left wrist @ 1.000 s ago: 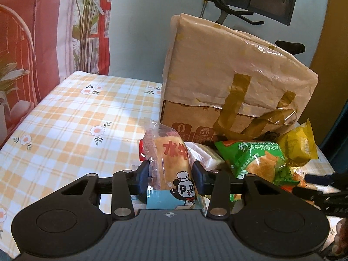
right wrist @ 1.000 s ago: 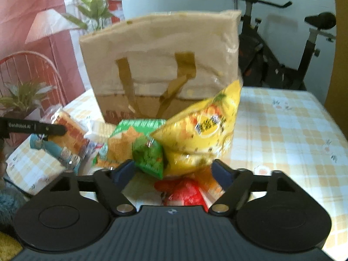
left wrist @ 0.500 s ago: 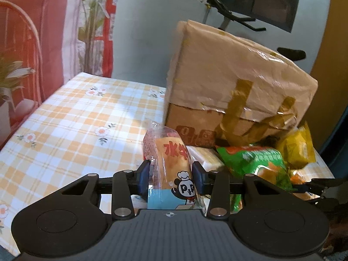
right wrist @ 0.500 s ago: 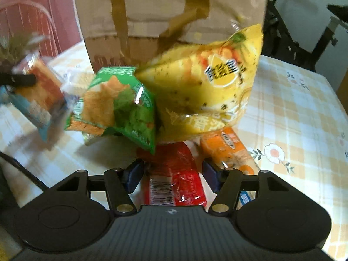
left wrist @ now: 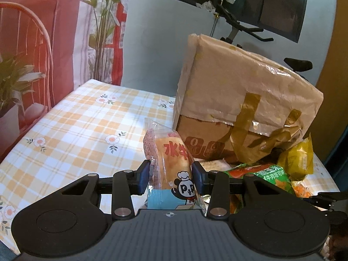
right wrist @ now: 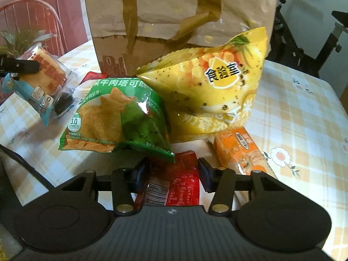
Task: Organize snacks
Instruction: 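Close the left tool on the panda bread bun while the right tool grasps the red packet, then lift the bun and red packet and carry both over the box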
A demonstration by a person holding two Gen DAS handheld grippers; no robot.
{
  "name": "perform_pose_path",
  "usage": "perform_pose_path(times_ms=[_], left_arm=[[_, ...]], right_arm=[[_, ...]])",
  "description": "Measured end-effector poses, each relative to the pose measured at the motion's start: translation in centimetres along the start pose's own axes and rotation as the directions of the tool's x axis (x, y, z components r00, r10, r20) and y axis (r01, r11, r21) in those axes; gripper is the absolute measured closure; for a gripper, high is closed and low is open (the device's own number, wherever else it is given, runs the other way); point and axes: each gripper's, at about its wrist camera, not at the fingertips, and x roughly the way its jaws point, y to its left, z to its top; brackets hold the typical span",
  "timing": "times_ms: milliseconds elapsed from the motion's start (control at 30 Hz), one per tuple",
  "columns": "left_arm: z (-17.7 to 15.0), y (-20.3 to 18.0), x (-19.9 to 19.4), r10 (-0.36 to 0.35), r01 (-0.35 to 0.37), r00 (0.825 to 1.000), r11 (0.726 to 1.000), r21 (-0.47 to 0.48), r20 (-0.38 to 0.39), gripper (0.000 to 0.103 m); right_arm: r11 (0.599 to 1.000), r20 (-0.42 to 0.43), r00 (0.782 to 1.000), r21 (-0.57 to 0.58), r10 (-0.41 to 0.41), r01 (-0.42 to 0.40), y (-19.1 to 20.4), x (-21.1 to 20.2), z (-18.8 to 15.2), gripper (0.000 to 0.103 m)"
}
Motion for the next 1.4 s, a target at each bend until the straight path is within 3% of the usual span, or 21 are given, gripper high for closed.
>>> perform_pose_path(times_ms=[333,633,933,1400], left_arm=[[0.3,-0.1,-0.6,0.005,-0.005,1.000,1.000,-0.003,0.025,0.060],[0.6,-0.2,-1.3,0.008,-0.008,0.999,1.000,0.003,0.052,0.060],[0.9,-0.4,-1.5,0.006,-0.007,0.998,1.000,0.015,0.062,0.060],[1.3,-0.7,-1.9,0.001,-0.004,0.997,0.999,0.036,0.082,0.060]], right_arm=[[0.997,0.046,0.997,0.059,-0.055,0.052,-1.3,-2.8,-0.1,0.052],[0.997,0.115,0.991,0.040,-0.071,0.066,-0.8,-4.9,0.6,0.052],[0.999,0.202,0.979,0.026,-0.041,0.037,-0.4,-6.7,1.9,0.052],[1.000,0.249,0.968,0.007,-0.025,0.024,-0.2,-7.5,2.4,0.052]])
